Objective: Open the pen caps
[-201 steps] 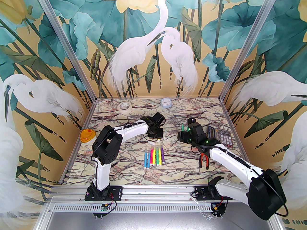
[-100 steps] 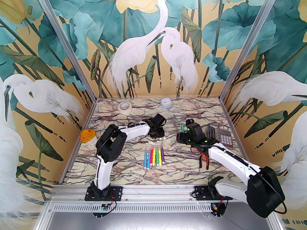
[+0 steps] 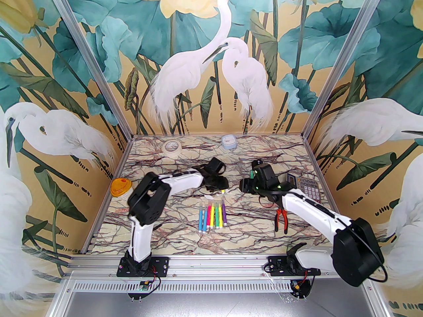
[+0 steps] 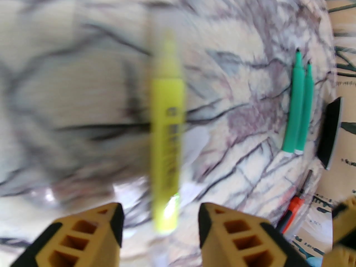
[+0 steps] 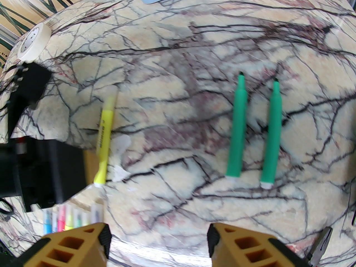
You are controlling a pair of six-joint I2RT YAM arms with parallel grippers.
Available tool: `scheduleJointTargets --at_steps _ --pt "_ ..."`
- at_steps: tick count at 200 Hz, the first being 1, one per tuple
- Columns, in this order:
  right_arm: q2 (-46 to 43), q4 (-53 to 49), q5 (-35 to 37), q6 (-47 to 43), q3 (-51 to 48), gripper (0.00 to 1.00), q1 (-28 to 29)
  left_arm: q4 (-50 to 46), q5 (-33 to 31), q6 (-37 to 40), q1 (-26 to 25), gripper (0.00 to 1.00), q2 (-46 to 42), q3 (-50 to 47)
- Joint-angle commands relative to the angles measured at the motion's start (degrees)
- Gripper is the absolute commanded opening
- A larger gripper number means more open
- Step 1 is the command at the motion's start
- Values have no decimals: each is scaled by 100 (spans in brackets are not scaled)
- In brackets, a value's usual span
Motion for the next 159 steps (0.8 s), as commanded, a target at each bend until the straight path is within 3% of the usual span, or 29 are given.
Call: scheduleJointTargets --at_steps 1,42,87,159 --pt "419 -335 -289 -7 462 62 17 258 133 494 597 57 -779 -341" --pt "1550 -1005 -279 -130 1590 56 364 -90 -305 1536 1125 67 -1365 -576" --pt "2788 -1617 -214 -74 2713 52 773 -34 -822 2124 1356 82 -1831 -940" --pt "4017 -2430 3 -83 3915 45 974 241 -884 2451 1756 86 -2370 -1552"
